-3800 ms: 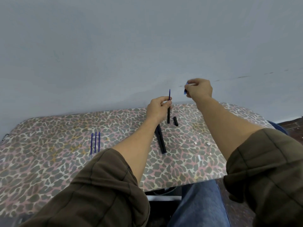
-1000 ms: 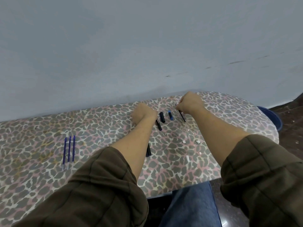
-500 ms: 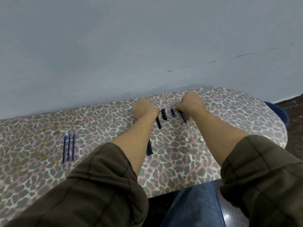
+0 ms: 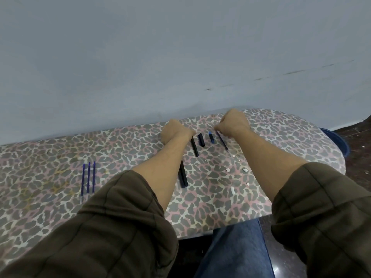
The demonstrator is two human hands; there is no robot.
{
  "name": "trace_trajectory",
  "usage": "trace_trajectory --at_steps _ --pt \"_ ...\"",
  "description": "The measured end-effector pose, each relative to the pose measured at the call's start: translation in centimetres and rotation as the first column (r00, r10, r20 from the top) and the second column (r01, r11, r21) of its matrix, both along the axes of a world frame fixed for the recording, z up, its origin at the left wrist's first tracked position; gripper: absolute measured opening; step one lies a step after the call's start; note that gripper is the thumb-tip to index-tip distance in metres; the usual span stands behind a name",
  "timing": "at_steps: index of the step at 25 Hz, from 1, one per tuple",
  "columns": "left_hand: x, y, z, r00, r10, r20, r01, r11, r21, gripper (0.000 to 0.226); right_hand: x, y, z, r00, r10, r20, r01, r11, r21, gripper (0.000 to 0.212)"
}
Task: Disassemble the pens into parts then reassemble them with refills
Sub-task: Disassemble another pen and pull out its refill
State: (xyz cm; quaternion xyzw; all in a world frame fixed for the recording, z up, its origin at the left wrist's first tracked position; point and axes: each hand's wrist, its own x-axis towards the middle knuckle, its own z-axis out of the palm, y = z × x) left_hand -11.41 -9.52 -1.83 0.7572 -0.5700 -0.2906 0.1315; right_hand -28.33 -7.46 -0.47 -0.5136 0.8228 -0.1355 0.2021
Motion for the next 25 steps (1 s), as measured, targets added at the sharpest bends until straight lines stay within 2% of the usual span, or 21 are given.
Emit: trace_trajectory --at_steps 4,8,12,20,25 --pt "3.4 0.0 2.3 0.998 0.042 -0.039 -0.046 0.995 -0.093 0.038 3.6 0.0 2.0 0.995 0.096 0.009 -0.095 0.994 -0.054 0.024" --pt "7.5 1.1 3.0 0.999 0.008 -0.049 -0.012 0.998 -0.065 0.018 9.0 1.1 2.7 0.976 0.212 -0.044 -0.207 0.973 0.097 0.010" --pt "9.4 2.4 3.6 0.995 -0.053 -0.083 0.051 0.998 -0.022 0.016 11.9 2.4 1.9 0.959 0.279 -0.051 -0.253 0.923 0.289 0.030" --pt "11.0 2.8 2.1 0.985 -0.065 -0.159 0.069 0.997 0.022 0.024 13.7 2.8 0.7 0.972 0.229 0.047 -0.231 0.914 0.334 0.022" --pt "10.6 2.6 1.6 0.971 -0.069 -0.231 0.073 0.997 0.010 0.030 13.3 2.8 0.5 0.970 0.161 0.181 -0.228 0.860 0.457 0.025"
